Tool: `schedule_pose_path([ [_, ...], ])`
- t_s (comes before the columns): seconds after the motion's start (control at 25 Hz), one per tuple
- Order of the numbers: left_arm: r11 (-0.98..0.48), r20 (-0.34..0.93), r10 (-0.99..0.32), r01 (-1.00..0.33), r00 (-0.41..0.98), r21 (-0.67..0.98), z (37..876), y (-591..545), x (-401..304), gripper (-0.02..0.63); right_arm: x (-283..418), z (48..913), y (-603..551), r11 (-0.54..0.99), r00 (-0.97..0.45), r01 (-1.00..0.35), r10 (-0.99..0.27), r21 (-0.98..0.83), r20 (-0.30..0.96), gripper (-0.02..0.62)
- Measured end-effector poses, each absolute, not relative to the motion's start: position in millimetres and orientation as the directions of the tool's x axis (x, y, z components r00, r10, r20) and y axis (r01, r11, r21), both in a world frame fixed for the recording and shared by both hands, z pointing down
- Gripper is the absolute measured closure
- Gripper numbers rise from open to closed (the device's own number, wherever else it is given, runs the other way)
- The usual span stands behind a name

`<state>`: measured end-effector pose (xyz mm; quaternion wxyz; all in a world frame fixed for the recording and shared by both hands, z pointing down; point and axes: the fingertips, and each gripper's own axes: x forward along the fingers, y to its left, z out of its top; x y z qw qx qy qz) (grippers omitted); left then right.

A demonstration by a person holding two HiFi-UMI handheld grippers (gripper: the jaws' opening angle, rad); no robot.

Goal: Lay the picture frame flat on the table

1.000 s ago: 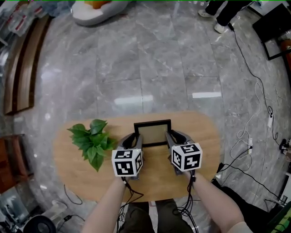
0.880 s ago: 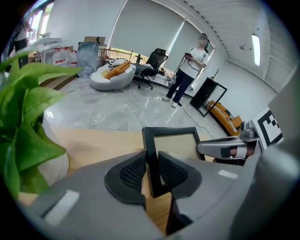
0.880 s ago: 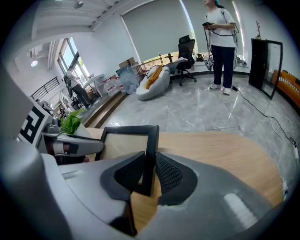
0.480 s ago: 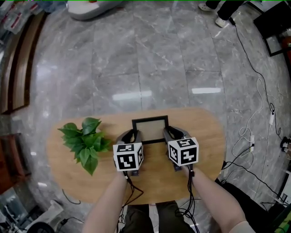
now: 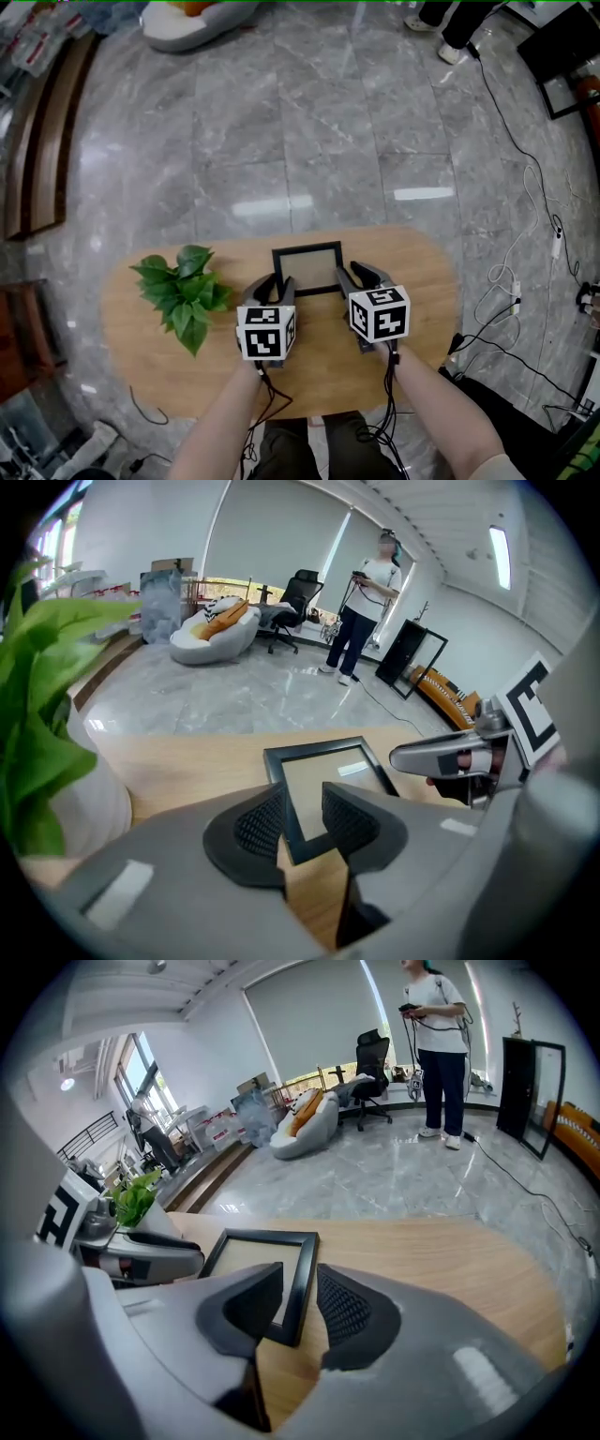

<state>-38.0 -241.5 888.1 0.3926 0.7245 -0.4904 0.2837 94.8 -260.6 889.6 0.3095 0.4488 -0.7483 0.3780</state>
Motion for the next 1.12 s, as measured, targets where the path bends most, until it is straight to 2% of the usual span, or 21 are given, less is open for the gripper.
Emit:
schedule_pose_path([
  [0.4, -0.269, 0.726, -0.586, -0.932, 0.359, 0.244, 775, -265, -54, 0.526, 92, 760, -279, 0.405, -0.422, -0.888, -0.532, -0.217, 0.734, 0.531],
  [0.56, -0.281, 0.685, -0.633, -0.932, 0.361, 0.231, 722, -278, -60, 0.531, 81, 700, -289, 0.469, -0.44, -0.869, -0.586, -0.159, 0.681, 0.534],
  [0.84, -0.264, 0.581, -0.741, -0.942, 0.336, 0.209, 610, -274, -81, 0.582, 69, 585, -288, 0.475, -0.464, -0.868, -0.669, -0.146, 0.58, 0.552],
  [1.12, -0.334, 0.455, -0.821, -0.937, 0.345, 0.107, 497, -256, -92, 0.586, 70, 470, -270, 0.511, -0.488, -0.854, -0.728, -0.093, 0.481, 0.571],
])
